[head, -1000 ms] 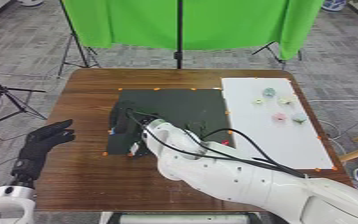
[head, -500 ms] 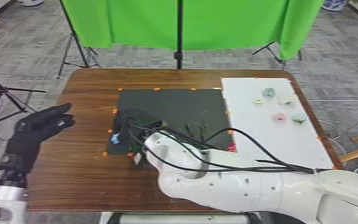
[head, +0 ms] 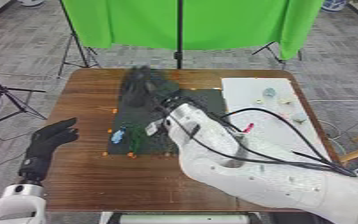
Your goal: Arrange flowers
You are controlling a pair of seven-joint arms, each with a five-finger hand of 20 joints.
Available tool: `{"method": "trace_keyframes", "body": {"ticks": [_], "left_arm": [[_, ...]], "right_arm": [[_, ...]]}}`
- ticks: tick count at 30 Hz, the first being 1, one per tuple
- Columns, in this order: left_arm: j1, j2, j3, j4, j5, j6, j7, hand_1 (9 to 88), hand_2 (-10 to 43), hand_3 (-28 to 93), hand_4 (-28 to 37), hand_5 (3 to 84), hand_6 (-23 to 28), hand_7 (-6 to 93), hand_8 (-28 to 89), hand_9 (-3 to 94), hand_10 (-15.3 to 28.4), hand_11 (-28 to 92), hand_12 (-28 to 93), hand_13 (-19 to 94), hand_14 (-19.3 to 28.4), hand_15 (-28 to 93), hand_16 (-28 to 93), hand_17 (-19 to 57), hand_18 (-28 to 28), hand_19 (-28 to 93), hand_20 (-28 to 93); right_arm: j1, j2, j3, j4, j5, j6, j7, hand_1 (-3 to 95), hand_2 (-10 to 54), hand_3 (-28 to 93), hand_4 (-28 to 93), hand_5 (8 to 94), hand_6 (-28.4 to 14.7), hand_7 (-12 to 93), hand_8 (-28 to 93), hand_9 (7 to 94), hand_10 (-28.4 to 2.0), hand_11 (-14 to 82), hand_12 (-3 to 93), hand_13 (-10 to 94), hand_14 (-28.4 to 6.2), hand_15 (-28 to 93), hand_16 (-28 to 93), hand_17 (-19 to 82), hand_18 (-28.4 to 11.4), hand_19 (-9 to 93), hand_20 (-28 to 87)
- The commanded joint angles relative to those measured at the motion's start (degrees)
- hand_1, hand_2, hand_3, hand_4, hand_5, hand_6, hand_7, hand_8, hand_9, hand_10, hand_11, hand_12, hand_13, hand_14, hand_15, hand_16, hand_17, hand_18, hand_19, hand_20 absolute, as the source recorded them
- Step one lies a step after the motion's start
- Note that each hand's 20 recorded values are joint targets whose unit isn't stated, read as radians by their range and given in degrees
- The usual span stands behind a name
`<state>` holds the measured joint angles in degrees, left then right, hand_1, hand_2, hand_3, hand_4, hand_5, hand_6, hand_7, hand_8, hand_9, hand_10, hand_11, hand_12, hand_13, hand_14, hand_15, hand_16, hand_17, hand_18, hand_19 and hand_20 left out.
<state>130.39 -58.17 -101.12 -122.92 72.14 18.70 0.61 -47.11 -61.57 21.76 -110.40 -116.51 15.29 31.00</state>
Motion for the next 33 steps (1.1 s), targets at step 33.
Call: {"method": "trace_keyframes", "body": {"ticks": [33], "left_arm": [[-0.04, -1.26, 0.19, -0.88, 3.23, 2.75, -4.57, 35.8, 1.8, 66, -13.1, 47.1, 5.1, 12.9, -6, 47.0, 14.4, 24, 13, 41, 19.1, 27, -1, 12.1, 14.6, 18, 23]], "right_arm": [[-39.87, 22.7, 43.31, 5.41, -11.64, -7.84, 13.52, 32.4, -9.5, 65, -12, 65.0, 1.0, 15, -9, 81.9, -12.1, 31.8, 27.6, 89, -3.8, 58, 34, 60, -15.7, 93, 54]]}}
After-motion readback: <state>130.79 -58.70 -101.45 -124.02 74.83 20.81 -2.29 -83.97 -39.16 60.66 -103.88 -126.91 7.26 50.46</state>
